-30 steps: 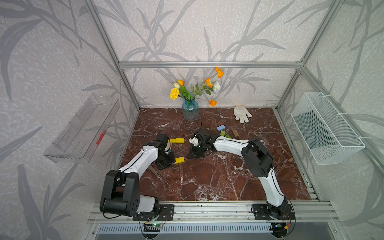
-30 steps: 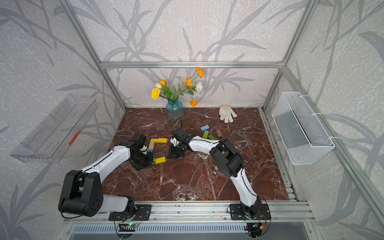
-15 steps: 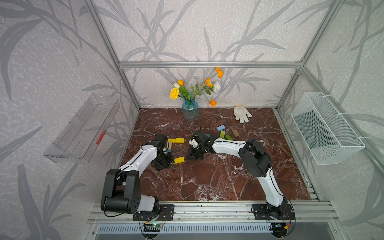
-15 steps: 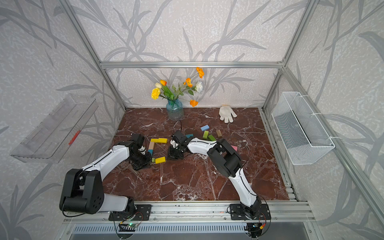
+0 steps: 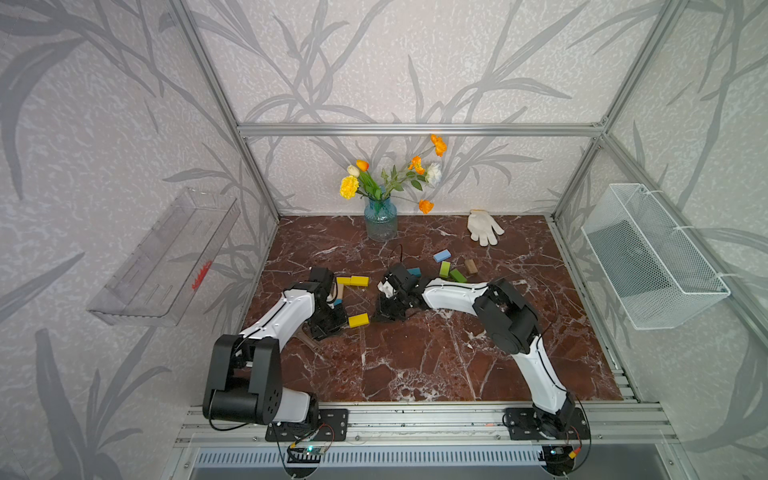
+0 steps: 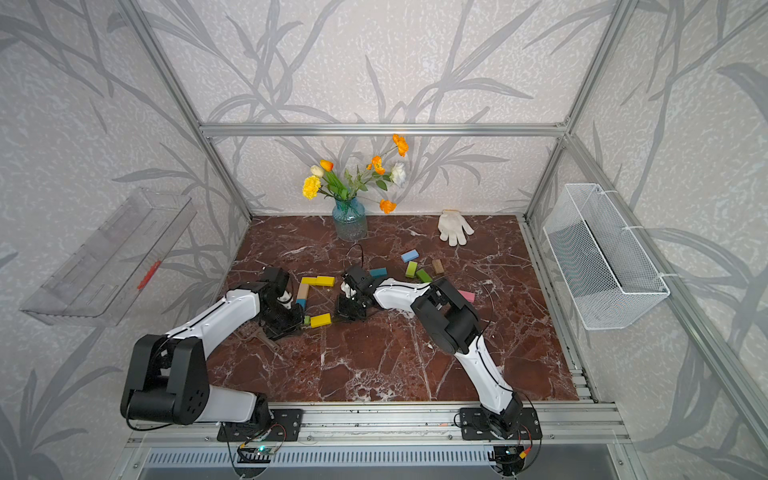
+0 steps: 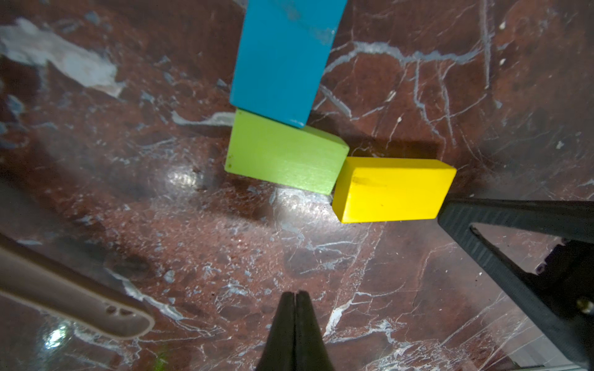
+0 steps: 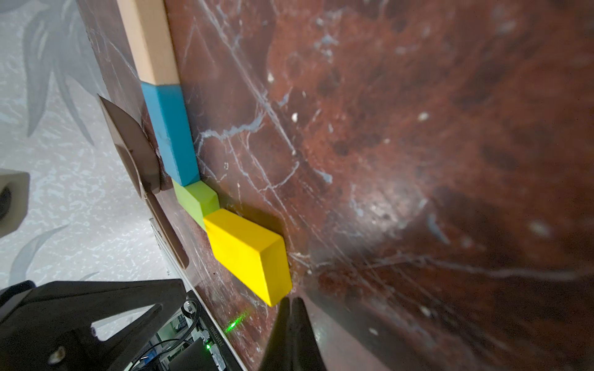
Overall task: Assemble the letter c with building blocks
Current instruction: Adjust the building block at the center of the board.
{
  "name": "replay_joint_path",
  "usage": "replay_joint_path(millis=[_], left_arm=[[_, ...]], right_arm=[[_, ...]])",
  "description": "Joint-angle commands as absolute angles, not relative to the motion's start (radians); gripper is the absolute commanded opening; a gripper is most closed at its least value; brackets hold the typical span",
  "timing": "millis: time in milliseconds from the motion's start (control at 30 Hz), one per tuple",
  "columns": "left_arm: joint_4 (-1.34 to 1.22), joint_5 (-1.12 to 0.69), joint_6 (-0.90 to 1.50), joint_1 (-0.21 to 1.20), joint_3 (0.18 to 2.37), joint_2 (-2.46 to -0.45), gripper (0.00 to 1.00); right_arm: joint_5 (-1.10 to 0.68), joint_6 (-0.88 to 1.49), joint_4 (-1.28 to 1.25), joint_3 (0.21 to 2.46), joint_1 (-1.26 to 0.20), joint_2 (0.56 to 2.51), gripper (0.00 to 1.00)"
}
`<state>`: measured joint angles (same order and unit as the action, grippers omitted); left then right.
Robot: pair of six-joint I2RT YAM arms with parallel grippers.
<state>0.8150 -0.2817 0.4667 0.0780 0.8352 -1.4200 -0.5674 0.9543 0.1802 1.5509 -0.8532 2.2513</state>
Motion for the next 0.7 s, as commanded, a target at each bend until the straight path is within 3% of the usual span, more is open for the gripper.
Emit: replay_joint_path(millis=[0,667], left_arm=[[0.819,-0.269,0.457,0.072,0.83,-1.424,0.0],[0.815,-0.271,0.453,0.071,0.824,-1.434,0.0]], right_arm=[[-0.562,0.965,0.157,1.539,-0.865,2.273,0.0],[-0.566,0.984,0.153,1.541,-0.887,2.266,0.0]])
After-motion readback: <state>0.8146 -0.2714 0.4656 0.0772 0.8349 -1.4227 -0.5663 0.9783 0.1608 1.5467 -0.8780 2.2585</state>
